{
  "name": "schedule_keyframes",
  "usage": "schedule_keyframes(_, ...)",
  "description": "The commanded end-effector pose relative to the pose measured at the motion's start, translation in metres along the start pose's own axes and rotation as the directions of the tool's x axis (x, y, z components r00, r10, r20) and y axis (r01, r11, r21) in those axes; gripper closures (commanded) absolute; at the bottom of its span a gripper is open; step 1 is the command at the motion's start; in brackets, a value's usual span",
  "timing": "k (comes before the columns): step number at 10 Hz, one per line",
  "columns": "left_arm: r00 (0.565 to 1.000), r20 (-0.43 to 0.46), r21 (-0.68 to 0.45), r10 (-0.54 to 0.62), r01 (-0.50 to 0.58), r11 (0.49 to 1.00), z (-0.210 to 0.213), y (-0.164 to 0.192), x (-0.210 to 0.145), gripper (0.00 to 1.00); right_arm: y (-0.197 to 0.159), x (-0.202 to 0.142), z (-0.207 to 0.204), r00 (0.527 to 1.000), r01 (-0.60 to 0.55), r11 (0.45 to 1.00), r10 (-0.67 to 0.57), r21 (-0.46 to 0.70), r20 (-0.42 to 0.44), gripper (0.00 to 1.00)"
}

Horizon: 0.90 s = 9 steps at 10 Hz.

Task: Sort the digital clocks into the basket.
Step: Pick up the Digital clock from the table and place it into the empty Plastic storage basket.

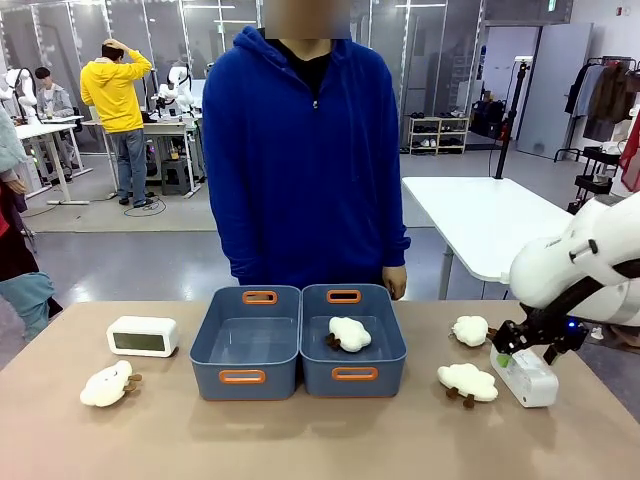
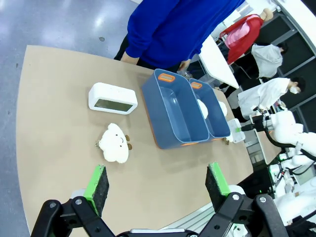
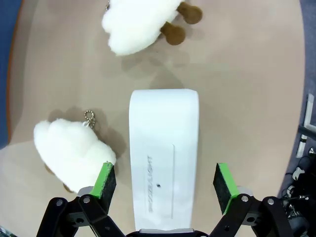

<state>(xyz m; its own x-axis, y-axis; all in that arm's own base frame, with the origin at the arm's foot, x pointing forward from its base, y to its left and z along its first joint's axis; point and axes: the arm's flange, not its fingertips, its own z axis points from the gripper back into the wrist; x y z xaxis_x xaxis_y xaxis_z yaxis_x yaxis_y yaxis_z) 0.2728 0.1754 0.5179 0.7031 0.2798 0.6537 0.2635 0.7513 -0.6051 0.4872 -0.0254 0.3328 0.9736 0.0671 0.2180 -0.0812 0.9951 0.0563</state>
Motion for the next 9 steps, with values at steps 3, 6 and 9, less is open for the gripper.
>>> schedule_keyframes(3,1.0,-0.007,-0.005,-0.001,0.001,1.0,0.0,0.0,0.0,0.0,0.01,0.002,-0.018,1.0,0.027,0.998,-0.027,-0.055,0.011,0.6)
schedule_keyframes(6,1.0,-0.007,-0.005,-0.001,0.001,1.0,0.0,0.0,0.0,0.0,0.01,-0.001,-0.012,0.999,0.03,0.998,-0.029,-0.048,0.016,1.0)
schedule_keyframes(9,1.0,-0.007,-0.005,-0.001,0.001,1.0,0.0,0.0,0.0,0.0,0.0,-0.008,0.034,0.999,0.019,1.0,-0.019,0.008,0.027,0.96)
